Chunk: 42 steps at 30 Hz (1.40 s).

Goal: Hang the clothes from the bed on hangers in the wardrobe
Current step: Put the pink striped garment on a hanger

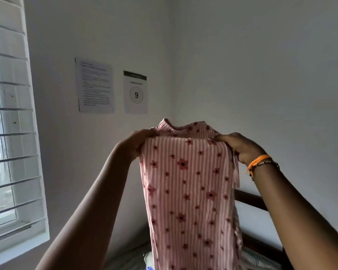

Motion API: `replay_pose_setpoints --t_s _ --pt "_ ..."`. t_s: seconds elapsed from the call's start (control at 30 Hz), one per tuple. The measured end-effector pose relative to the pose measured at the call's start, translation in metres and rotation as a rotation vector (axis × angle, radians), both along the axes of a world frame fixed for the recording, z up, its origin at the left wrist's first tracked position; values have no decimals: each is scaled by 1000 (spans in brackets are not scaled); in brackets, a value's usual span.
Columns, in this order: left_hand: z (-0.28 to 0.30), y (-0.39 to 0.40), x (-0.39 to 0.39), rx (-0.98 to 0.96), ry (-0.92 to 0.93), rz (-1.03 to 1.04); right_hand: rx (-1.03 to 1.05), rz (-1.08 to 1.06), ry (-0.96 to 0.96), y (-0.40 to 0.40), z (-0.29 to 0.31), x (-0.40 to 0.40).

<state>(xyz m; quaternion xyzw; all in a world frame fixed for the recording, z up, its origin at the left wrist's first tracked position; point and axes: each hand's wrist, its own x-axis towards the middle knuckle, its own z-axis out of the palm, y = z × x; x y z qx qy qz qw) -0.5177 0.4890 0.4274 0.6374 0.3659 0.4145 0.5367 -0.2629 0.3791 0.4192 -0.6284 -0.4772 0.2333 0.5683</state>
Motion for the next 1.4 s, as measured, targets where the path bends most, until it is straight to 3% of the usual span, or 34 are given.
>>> replay_pose_setpoints --t_s 0.1,0.23,0.27,0.4,0.5,0.63,0.73,0.8,0.87,1.0,1.17,1.33,1.4 --pt "-5 -4 4 -80 5 -134 -51 64 76 -5 -11 3" --pt "-3 -4 16 -73 -383 -310 270 266 489 2 -5 8" --pt "-15 -3 20 -51 -401 -321 300 296 510 8 -13 8" --pt "-153 3 28 -150 4 -215 -101 167 100 20 -120 1" --pt "-216 -2 22 -253 84 -142 -299 18 173 17 -194 16" --pt "-221 6 17 -442 -26 -34 -333 -39 320 7 -211 22" --pt "-206 12 17 -315 -30 -84 -263 37 489 7 -198 29" --pt "-191 9 17 -170 -206 -175 -108 201 603 7 -188 35" --pt "-193 7 16 -119 -360 -254 6 257 568 3 -192 29" --pt "-253 1 18 -226 19 -19 -184 23 554 -3 -252 5" --pt "-263 1 11 -310 -7 100 -246 12 649 -11 -258 13" --pt "-221 -17 12 -174 -251 -66 45 204 746 -23 -212 10" --pt "-214 -24 10 -154 -391 -173 184 269 687 -27 -208 9"
